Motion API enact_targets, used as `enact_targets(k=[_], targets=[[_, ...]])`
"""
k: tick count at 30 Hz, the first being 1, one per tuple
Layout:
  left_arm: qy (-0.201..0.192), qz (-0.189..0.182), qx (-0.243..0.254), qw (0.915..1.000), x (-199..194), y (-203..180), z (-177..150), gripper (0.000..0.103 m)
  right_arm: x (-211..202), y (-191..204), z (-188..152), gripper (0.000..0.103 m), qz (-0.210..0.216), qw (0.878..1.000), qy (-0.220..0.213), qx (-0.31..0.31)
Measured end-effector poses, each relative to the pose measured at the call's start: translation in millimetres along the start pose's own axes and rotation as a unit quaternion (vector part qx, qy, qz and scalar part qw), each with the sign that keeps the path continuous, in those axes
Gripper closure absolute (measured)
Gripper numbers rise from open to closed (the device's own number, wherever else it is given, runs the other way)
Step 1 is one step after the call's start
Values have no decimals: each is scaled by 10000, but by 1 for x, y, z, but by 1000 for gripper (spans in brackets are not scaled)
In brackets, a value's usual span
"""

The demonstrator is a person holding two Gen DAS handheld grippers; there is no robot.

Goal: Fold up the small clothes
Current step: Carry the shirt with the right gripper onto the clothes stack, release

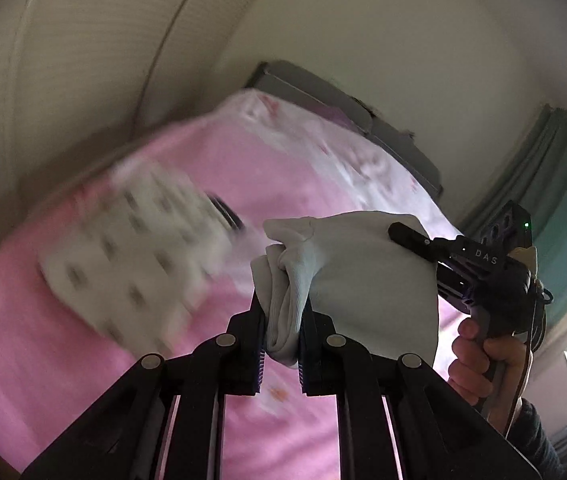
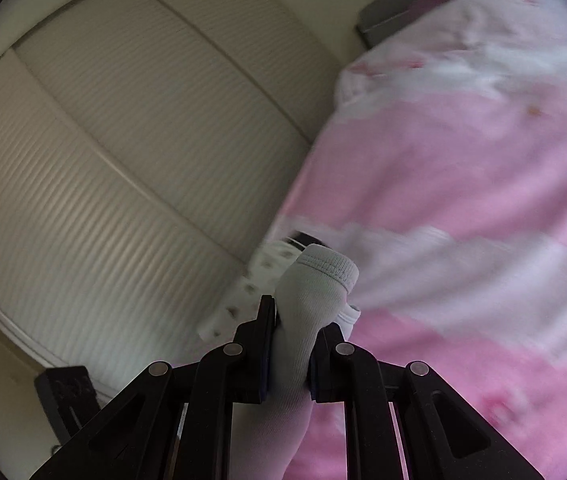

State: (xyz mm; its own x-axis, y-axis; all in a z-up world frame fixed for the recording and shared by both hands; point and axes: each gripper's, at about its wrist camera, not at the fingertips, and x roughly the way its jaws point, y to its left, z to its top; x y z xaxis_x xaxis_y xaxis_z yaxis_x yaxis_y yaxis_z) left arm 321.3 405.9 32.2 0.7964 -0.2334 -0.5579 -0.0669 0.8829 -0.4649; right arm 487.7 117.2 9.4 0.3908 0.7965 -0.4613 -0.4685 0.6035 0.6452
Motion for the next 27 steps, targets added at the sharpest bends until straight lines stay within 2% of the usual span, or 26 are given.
enact_targets(k=[4,6,8,12,15,17,21,24,27], targets=[[-353,289,285,9986,-6,44,66,89,69,43,43,88,488,9986,-215,-37],[-369,353,292,9983,-1,67,82,89,109,56,60,88,565,9982,-181,10],[-262,506,268,9980,13,92,88,89,146,60,65,88,460,9989,-53,35],[116,609,17,9981,49,141,64,89,198,46,44,88,133,9993,341,-19],[495,691,-137,9963,75,166,29,89,225,18,8,88,-97,9972,739,24],[619,766,-80,9951,84,172,10,88,232,2,-11,88,-177,9958,898,89],[569,777,-101,9953,83,170,-10,85,236,-15,-38,87,-274,9937,1088,-52],[573,899,4,9943,83,162,-10,76,225,-13,-43,81,-384,9943,974,-204],[512,987,79,9938,71,156,-12,59,214,-8,-44,70,-532,9936,932,-358]])
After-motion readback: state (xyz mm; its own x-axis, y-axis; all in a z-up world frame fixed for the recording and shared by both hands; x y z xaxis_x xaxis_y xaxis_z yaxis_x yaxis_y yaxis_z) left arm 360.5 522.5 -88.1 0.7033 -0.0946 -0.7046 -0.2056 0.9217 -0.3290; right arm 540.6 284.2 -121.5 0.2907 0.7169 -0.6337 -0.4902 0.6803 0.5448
